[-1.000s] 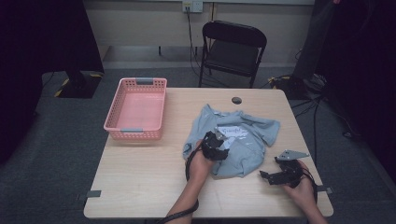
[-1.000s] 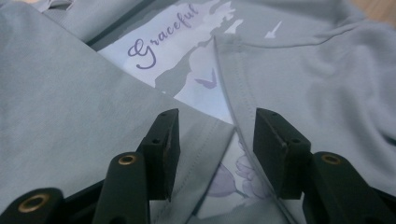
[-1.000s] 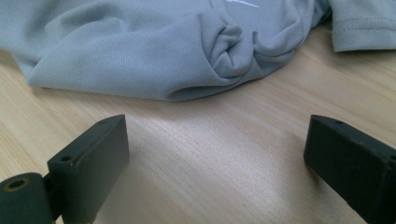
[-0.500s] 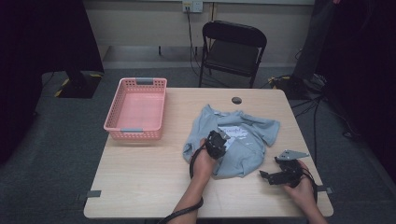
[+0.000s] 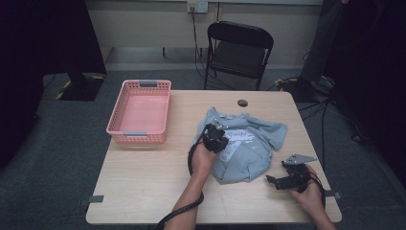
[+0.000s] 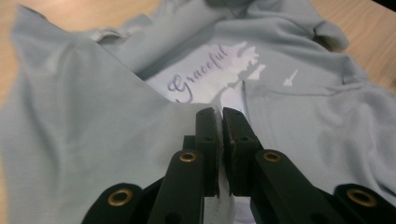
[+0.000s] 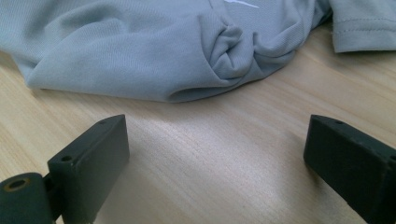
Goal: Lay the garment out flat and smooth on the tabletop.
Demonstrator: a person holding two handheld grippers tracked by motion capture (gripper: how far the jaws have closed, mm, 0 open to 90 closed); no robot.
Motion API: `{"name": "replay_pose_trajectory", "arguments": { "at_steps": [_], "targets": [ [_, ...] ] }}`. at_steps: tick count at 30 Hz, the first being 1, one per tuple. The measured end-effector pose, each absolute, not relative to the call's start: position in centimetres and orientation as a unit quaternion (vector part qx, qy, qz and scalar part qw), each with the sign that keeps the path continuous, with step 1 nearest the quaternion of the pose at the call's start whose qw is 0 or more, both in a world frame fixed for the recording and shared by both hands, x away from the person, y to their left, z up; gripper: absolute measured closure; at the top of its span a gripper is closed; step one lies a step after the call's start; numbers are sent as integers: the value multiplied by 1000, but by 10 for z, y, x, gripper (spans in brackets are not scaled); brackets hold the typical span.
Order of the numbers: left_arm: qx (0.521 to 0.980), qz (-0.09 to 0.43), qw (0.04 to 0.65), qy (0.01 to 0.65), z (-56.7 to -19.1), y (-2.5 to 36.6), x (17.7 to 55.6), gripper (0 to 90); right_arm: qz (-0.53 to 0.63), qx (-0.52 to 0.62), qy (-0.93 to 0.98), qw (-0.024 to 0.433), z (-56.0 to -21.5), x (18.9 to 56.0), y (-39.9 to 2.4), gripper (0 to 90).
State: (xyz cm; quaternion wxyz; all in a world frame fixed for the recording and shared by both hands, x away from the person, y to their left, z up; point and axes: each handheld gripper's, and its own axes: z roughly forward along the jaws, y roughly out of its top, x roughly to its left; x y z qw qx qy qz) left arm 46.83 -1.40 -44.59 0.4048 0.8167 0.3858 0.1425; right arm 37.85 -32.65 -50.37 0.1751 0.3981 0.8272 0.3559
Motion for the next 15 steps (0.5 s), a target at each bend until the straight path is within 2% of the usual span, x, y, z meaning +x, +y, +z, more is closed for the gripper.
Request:
{"name": "replay_pose_trajectory", "arguments": {
  "at_steps": [15],
  "targets": [
    [772, 164, 442, 426, -407, 40, 484, 856, 356, 398, 827, 175, -504, 378, -326, 56]
  ]
}}
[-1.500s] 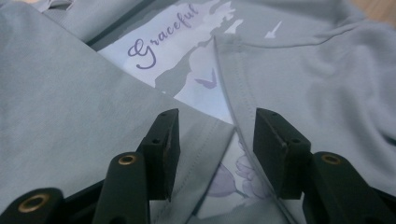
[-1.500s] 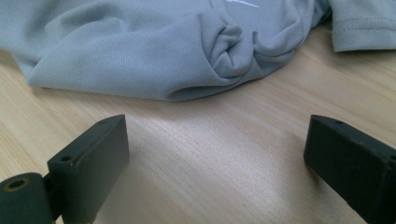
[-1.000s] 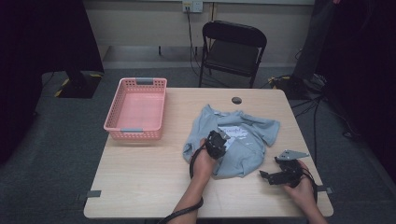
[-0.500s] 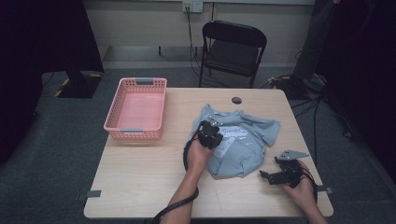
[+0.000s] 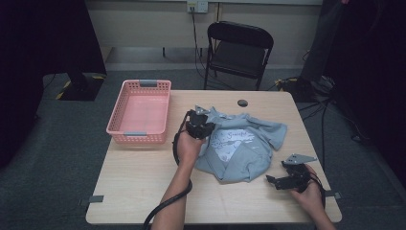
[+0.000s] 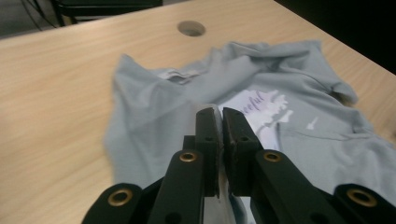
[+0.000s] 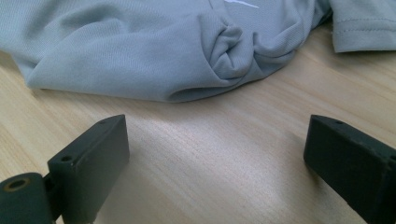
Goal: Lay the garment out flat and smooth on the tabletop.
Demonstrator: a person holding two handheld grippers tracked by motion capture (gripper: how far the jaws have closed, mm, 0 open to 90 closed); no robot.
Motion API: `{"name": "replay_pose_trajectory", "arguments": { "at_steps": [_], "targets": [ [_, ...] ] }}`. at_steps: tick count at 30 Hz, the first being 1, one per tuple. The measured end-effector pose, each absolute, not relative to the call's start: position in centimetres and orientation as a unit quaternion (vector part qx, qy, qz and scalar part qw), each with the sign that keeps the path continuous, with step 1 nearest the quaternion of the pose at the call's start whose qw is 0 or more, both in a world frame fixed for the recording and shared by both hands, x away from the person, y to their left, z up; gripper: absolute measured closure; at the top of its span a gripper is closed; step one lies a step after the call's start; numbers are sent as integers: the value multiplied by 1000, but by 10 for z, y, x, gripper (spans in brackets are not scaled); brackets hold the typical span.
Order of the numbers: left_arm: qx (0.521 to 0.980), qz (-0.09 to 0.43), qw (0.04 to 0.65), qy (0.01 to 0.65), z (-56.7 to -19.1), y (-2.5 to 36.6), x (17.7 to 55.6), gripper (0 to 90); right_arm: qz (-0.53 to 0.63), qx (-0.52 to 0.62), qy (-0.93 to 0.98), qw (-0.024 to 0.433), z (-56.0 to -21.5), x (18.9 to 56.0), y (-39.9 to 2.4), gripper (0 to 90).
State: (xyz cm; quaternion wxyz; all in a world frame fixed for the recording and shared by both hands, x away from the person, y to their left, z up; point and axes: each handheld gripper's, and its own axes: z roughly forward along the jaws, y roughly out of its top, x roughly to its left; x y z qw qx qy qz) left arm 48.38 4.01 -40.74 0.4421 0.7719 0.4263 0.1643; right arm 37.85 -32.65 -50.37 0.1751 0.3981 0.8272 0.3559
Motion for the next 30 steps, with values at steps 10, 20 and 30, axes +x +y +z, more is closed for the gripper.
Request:
{"name": "replay_pose_trajectory", "arguments": {
  "at_steps": [10, 20, 30],
  "targets": [
    [749, 186, 451, 448, -394, 77, 492, 855, 356, 398, 827, 175, -504, 378, -326, 56],
    [736, 205, 450, 463, -392, 105, 498, 855, 356, 398, 827, 175, -504, 378, -326, 56],
    [734, 222, 438, 469, -390, 131, 509, 855, 356, 398, 827, 175, -504, 378, -326, 56]
  ]
}}
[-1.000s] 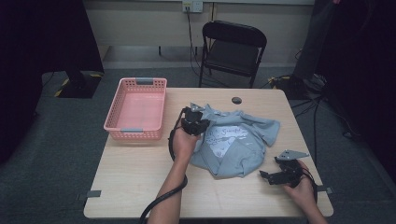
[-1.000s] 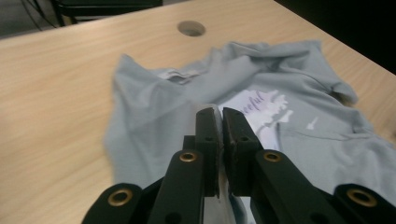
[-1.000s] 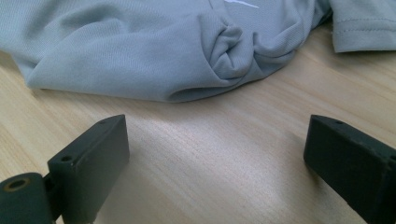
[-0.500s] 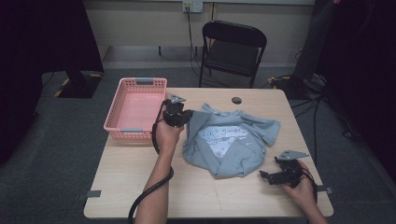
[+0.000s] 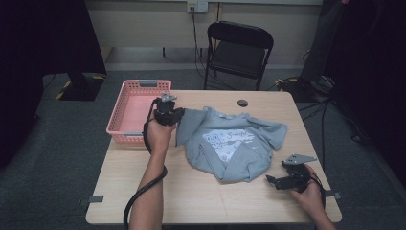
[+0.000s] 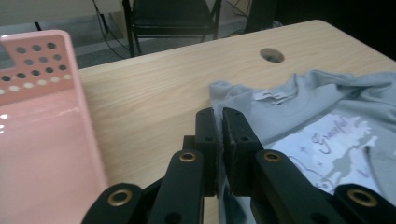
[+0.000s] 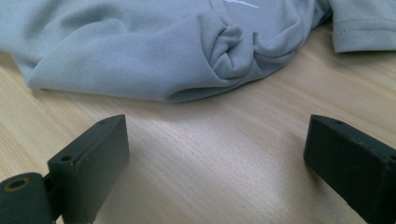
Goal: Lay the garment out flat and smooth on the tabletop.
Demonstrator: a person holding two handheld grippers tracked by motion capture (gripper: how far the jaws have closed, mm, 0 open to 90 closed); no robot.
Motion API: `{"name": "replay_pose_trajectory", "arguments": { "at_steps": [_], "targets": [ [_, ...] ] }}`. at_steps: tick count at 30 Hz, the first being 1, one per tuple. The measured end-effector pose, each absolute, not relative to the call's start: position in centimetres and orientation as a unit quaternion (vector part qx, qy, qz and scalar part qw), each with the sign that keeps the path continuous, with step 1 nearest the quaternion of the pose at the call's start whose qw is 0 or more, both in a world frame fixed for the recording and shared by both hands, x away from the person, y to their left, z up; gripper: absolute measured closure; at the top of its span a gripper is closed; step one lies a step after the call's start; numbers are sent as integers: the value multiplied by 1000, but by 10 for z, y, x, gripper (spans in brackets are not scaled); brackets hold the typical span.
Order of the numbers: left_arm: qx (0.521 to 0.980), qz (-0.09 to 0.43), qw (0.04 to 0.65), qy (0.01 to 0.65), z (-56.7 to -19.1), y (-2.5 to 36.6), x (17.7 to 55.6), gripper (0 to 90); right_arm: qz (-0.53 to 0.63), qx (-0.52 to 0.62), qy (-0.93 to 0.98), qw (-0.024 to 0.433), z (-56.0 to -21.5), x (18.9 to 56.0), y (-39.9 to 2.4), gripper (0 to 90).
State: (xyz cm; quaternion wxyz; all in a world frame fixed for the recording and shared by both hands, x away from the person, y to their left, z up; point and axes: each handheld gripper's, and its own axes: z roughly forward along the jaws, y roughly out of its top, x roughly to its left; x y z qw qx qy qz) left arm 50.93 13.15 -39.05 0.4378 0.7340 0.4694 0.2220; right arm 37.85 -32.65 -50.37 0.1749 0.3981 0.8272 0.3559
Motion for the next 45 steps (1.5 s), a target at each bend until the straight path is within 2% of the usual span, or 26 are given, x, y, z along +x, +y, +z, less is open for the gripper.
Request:
{"name": "replay_pose_trajectory", "arguments": {
  "at_steps": [9, 22, 23, 24, 25, 26, 30, 35, 45],
  "targets": [
    [710, 236, 432, 503, -402, 160, 515, 855, 356, 398, 827, 175, -504, 378, -326, 56],
    [707, 252, 407, 520, -412, 178, 499, 832, 356, 399, 827, 175, -504, 378, -326, 56],
    [707, 254, 406, 520, -413, 178, 498, 805, 356, 399, 827, 175, -504, 378, -326, 56],
    [706, 260, 404, 519, -413, 177, 498, 712, 356, 399, 827, 175, -504, 378, -326, 56],
    [702, 262, 407, 523, -413, 177, 497, 564, 356, 399, 827, 175, -504, 378, -326, 56],
    [701, 263, 412, 519, -413, 176, 496, 461, 355, 400, 826, 175, -504, 378, -326, 56],
    [701, 268, 430, 502, -411, 170, 487, 258, 355, 402, 825, 177, -504, 378, -327, 56],
    [717, 261, 431, 482, -412, 158, 474, 158, 355, 403, 825, 177, -504, 378, -327, 56],
    [735, 248, 443, 449, -417, 134, 459, 155, 355, 403, 825, 177, -504, 378, -327, 56]
  ]
}}
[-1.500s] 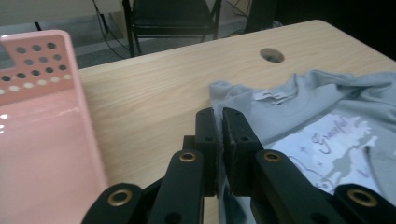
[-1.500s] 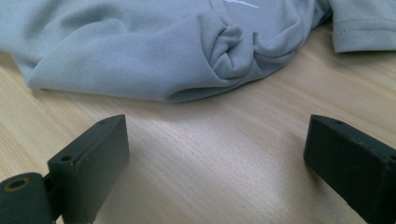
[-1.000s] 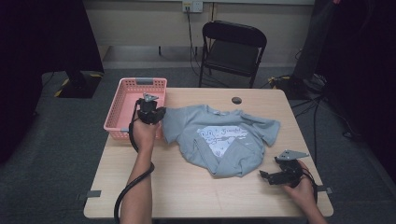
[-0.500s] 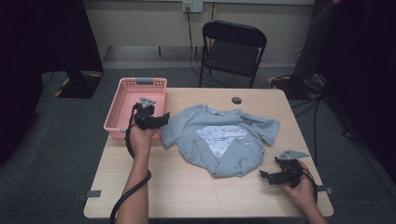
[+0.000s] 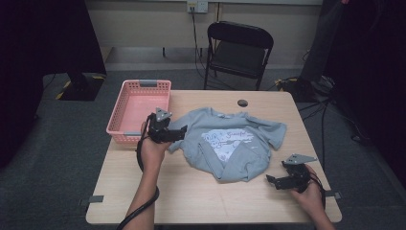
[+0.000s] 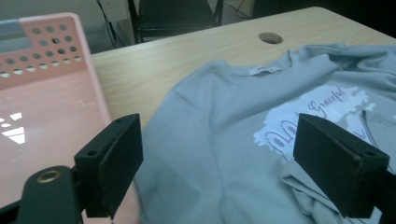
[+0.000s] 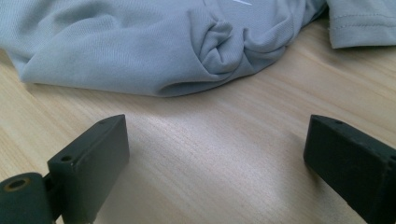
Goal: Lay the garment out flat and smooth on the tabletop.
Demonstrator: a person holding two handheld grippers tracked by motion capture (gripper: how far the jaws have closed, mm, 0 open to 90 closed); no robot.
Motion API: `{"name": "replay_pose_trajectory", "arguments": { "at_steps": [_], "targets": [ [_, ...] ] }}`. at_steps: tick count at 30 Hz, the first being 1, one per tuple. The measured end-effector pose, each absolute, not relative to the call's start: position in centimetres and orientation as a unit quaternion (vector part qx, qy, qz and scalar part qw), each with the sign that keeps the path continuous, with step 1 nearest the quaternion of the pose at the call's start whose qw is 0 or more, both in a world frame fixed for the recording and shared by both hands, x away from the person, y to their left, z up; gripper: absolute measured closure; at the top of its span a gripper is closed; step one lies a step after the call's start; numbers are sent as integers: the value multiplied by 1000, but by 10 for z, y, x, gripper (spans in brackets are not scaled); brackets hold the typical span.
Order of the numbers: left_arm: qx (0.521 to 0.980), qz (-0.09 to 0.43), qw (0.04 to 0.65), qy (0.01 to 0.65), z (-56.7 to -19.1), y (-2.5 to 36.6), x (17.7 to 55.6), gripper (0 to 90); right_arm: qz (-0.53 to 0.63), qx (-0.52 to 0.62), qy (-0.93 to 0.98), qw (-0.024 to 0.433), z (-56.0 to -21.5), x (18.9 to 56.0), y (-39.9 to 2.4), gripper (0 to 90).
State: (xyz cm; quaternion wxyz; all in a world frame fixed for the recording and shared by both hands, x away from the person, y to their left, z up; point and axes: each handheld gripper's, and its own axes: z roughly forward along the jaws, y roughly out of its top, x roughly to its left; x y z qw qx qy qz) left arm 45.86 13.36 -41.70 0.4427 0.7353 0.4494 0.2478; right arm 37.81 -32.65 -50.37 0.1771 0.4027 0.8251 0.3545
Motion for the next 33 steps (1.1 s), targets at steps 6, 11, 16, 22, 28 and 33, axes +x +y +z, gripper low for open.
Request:
{"name": "replay_pose_trajectory", "arguments": {
  "at_steps": [6, 11, 16, 22, 28, 33],
  "targets": [
    [755, 224, 444, 427, -432, 112, 447, 155, 355, 403, 825, 177, -504, 378, -327, 56],
    [769, 205, 448, 407, -449, 97, 434, 155, 355, 403, 825, 177, -504, 378, -327, 56],
    [777, 182, 452, 398, -469, 87, 421, 155, 355, 403, 825, 177, -504, 378, -327, 56],
    [789, 176, 443, 387, -485, 83, 409, 155, 355, 403, 825, 177, -504, 378, -327, 56],
    [802, 173, 428, 379, -502, 81, 399, 156, 355, 403, 825, 177, -504, 378, -327, 56],
    [808, 185, 420, 370, -506, 80, 394, 155, 354, 403, 825, 177, -504, 378, -327, 56]
  ]
}}
